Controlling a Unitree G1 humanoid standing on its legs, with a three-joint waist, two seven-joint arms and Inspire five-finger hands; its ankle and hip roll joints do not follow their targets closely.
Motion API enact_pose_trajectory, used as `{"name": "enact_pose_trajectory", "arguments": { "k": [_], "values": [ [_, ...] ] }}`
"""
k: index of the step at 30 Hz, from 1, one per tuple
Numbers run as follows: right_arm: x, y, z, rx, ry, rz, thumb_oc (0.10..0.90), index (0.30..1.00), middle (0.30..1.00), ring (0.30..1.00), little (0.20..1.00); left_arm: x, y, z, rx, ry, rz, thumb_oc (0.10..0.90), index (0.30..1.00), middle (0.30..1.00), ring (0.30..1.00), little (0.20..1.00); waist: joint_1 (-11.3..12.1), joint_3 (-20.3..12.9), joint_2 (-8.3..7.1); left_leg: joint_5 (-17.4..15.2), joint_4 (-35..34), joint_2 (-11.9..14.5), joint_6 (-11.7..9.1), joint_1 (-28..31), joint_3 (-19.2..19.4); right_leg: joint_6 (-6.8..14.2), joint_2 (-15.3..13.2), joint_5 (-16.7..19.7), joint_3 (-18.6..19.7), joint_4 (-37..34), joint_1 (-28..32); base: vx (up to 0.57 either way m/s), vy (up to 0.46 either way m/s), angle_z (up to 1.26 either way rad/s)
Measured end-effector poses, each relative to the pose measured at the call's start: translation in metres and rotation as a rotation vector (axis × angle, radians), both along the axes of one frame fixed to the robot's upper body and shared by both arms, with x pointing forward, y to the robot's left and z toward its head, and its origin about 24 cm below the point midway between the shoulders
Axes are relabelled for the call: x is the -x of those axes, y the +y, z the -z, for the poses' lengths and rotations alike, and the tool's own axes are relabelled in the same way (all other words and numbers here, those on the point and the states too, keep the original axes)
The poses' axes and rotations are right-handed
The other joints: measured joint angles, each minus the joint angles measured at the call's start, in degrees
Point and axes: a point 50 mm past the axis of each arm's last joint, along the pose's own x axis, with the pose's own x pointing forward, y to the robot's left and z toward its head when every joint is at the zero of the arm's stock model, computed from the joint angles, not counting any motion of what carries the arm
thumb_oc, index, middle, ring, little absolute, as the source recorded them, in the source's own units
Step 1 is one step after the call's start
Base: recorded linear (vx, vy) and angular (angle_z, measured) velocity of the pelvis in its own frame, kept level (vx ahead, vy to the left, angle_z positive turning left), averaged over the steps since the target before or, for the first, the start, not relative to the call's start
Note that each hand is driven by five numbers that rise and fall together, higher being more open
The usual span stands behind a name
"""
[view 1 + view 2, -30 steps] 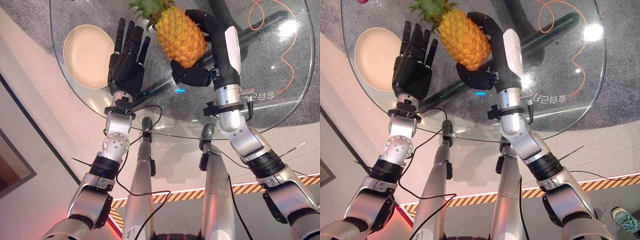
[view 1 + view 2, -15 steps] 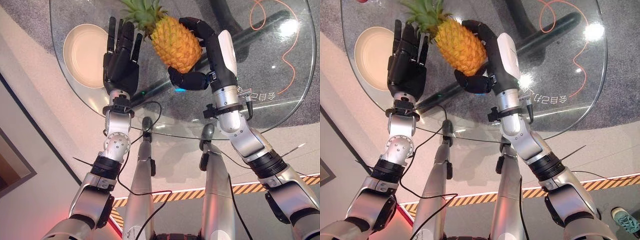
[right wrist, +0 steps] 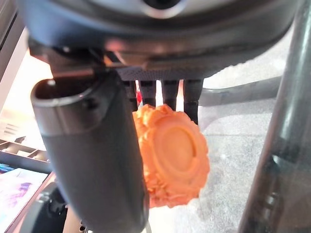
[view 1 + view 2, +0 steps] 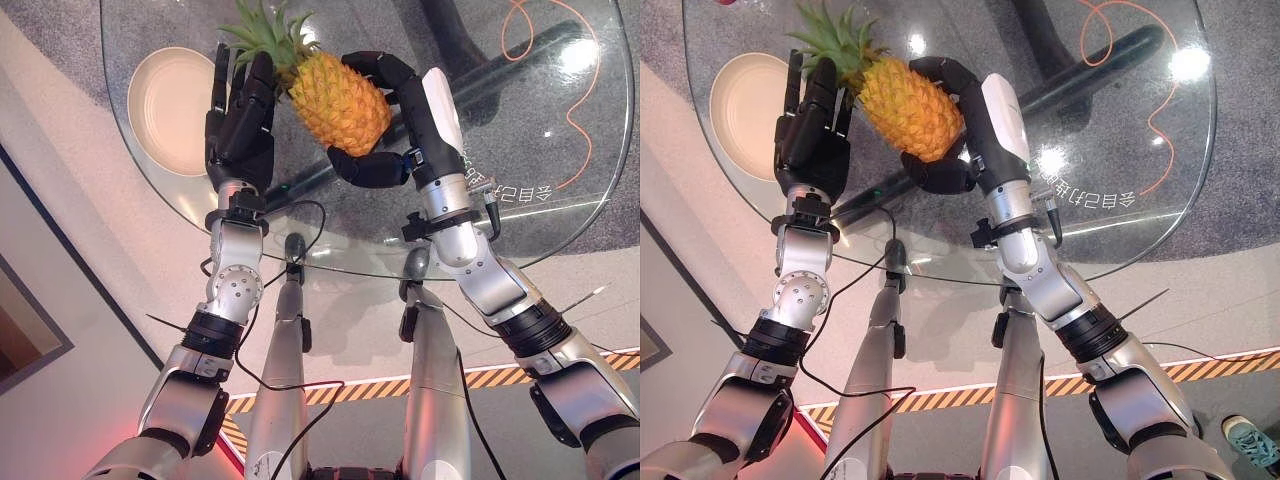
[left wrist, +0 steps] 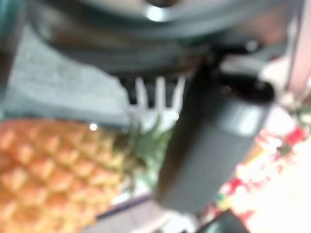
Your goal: Pick up the fruit to the plate
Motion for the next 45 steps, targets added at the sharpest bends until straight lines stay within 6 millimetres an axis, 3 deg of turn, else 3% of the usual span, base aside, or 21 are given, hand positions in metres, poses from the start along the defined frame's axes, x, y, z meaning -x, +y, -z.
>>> {"name": "enact_pose_trajectory", "arguments": {
  "k": [33, 36, 37, 45],
  "values": [
    [0.0, 0.009, -0.012, 0.035, -0.012, -0.052, 0.1, 0.3, 0.3, 0.3, 0.2, -0.001, -0.006, -0.007, -0.021, -0.058, 0.089, 0.8, 0.9, 0.9, 0.9, 0.9, 0.1, 0.0, 0.0, 0.0, -0.07, 0.0, 0.0, 0.0, 0.02, 0.01, -0.02, -0.01, 0.0, -0.04, -0.03, 0.0, 0.0, 0.0],
    [0.001, 0.009, -0.013, 0.036, -0.014, -0.055, 0.1, 0.3, 0.3, 0.3, 0.2, -0.001, -0.002, -0.007, -0.041, -0.071, 0.088, 0.174, 0.364, 0.364, 0.364, 0.274, 0.05, 0.0, 0.0, 0.01, -0.06, 0.0, 0.0, 0.01, 0.02, 0.01, -0.02, -0.01, 0.0, -0.03, -0.04, 0.0, 0.0, 0.0],
    [0.001, 0.009, -0.013, 0.034, -0.012, -0.059, 0.1, 0.3, 0.3, 0.3, 0.2, -0.002, -0.001, -0.006, -0.044, -0.074, 0.086, 0.1, 0.3, 0.3, 0.3, 0.2, 0.02, 0.0, 0.01, 0.01, -0.06, 0.0, 0.0, 0.01, 0.02, 0.01, -0.02, -0.01, 0.01, -0.03, -0.04, 0.0, 0.0, 0.0],
    [0.007, 0.017, -0.014, 0.042, -0.018, -0.106, 0.1, 0.3, 0.3, 0.3, 0.2, -0.002, 0.009, -0.007, -0.02, -0.111, 0.027, 0.1, 0.3, 0.3, 0.3, 0.2, 0.01, 0.0, 0.0, 0.01, -0.06, 0.0, 0.0, 0.01, 0.03, 0.0, -0.02, 0.0, 0.01, -0.03, -0.04, 0.0, 0.0, 0.0]
  ]
}}
